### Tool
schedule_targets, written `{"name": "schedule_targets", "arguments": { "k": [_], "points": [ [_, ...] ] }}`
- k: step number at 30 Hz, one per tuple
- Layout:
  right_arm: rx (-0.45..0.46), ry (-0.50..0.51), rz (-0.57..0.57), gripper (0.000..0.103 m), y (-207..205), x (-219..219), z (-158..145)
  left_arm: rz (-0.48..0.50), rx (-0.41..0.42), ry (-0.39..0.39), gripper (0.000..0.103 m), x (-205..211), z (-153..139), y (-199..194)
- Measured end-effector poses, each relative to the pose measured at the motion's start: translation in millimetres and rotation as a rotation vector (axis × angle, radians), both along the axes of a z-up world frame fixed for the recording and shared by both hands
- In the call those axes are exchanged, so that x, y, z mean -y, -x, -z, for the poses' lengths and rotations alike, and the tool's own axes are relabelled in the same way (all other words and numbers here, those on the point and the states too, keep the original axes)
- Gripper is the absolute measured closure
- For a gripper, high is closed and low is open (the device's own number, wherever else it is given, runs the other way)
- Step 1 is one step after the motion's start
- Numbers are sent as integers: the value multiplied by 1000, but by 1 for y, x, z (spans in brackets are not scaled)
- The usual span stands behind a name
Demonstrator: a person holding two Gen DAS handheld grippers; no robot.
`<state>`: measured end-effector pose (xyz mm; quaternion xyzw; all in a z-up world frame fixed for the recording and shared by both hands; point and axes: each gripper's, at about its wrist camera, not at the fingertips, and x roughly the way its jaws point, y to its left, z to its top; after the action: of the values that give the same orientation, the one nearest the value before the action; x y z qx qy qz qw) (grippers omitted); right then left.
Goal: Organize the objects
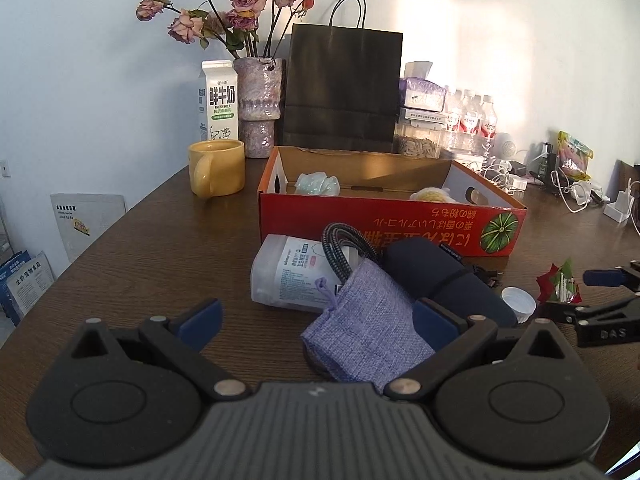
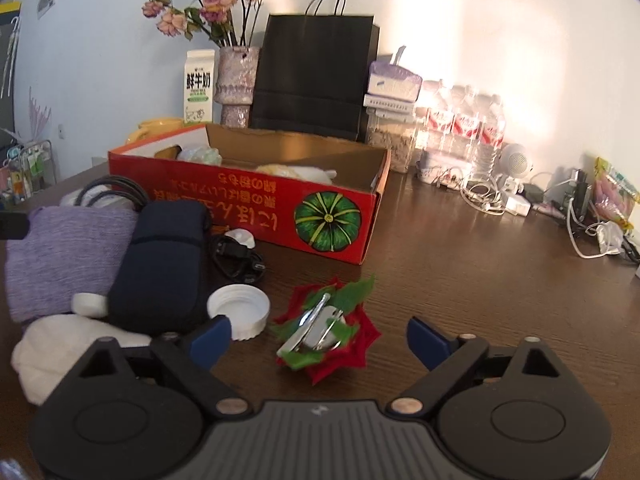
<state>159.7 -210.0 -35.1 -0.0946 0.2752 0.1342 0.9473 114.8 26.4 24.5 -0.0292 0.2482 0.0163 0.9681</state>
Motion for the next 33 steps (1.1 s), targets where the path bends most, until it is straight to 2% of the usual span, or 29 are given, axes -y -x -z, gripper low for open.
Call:
{"name": "schedule_targets", "arguments": {
  "k": [3, 6, 9, 18, 23, 33],
  "points": [
    [-23, 10, 2, 23, -12, -2, 6, -1, -3, -4, 0, 0, 0, -1],
    [-46, 4, 4, 53, -19, -2, 10, -3, -6, -5, 0, -1, 1, -2],
    [-23, -17, -2, 59, -15, 0, 8, -3, -9, -4, 0, -1, 1, -2],
    [74, -94, 5, 61, 4, 5, 1, 1, -13, 0, 0, -2, 3, -3],
    [93, -99, 3, 61, 7, 0, -3, -5, -11, 1, 0, -4, 3, -2],
    [95, -103, 11, 61, 8, -5, -3, -128, 2, -6, 0, -40, 1, -8]
  ]
}}
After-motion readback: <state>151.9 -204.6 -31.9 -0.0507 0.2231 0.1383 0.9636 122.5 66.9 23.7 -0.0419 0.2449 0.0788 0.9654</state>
